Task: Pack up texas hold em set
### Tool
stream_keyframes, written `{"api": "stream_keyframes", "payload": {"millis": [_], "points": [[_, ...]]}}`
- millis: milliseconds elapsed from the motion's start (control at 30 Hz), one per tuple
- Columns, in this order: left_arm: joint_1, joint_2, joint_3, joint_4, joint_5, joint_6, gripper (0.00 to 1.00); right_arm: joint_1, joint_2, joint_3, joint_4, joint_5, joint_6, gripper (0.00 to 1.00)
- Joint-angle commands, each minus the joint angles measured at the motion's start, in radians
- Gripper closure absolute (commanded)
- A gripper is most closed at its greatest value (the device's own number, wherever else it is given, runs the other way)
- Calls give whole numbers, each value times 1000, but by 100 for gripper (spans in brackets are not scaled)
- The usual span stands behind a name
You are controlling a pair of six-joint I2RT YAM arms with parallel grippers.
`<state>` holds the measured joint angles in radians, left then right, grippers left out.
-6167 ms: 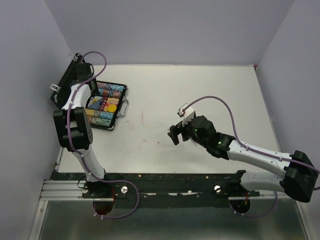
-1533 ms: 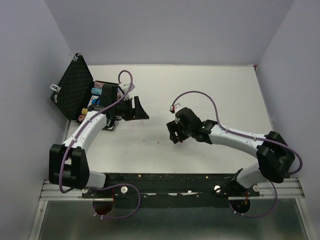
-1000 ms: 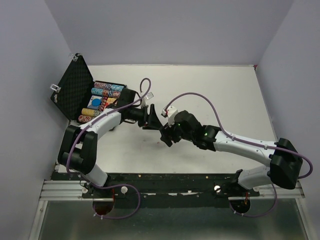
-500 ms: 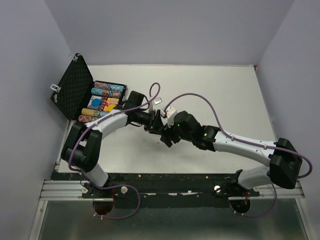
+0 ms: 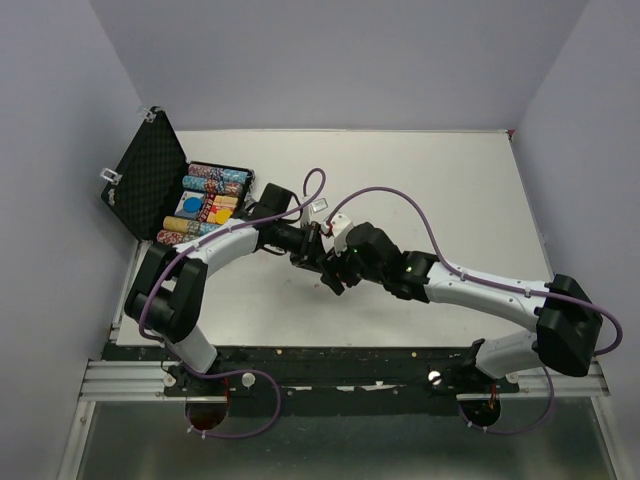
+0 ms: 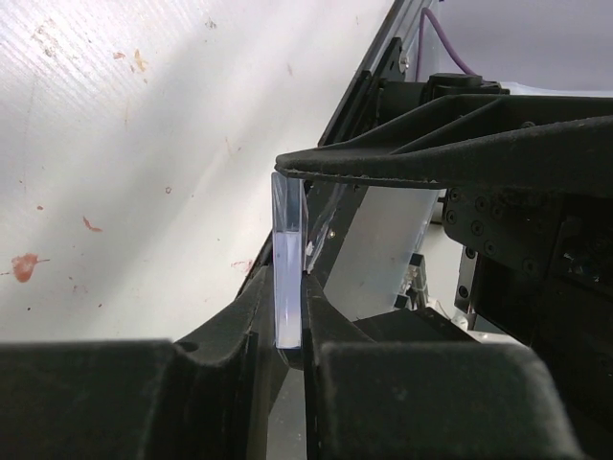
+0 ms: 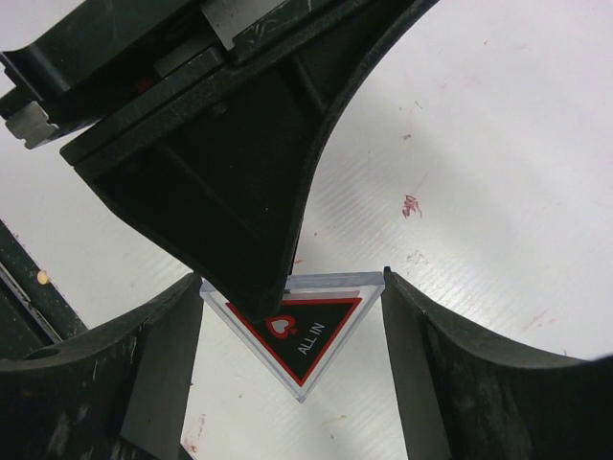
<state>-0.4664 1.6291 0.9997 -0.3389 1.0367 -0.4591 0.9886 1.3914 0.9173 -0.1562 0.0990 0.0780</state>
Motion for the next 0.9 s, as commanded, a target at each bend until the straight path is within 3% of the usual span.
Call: {"api": "stream_keyframes", "payload": {"millis": [0, 67, 167, 233, 333, 433, 567, 733, 867], "points": [[-8, 3, 27, 0, 16, 14, 93, 7, 11, 28, -3, 25, 2, 49], [-8, 0, 25, 3, 17, 13, 100, 7, 11, 26, -2, 25, 3, 49], [-8, -2, 22, 6, 10, 11, 100, 8, 11, 26, -2, 37, 14, 45], [-8, -9, 22, 11, -1, 10, 100, 8, 5, 20, 6, 45, 26, 35], [6, -29, 22, 15, -27, 11, 100, 7, -11, 2, 33, 56, 43, 10], [47, -55, 14, 24, -56, 10, 100, 7, -31, -15, 53, 73, 55, 1], [136, -83, 11, 26, -90, 11, 100, 8, -54, -26, 67, 87, 60, 0], [322, -132, 7, 28, -142, 16, 100, 8, -91, -61, 96, 119, 66, 0], [486, -176, 7, 11, -260, 37, 100, 7, -130, -101, 121, 154, 74, 0]]}}
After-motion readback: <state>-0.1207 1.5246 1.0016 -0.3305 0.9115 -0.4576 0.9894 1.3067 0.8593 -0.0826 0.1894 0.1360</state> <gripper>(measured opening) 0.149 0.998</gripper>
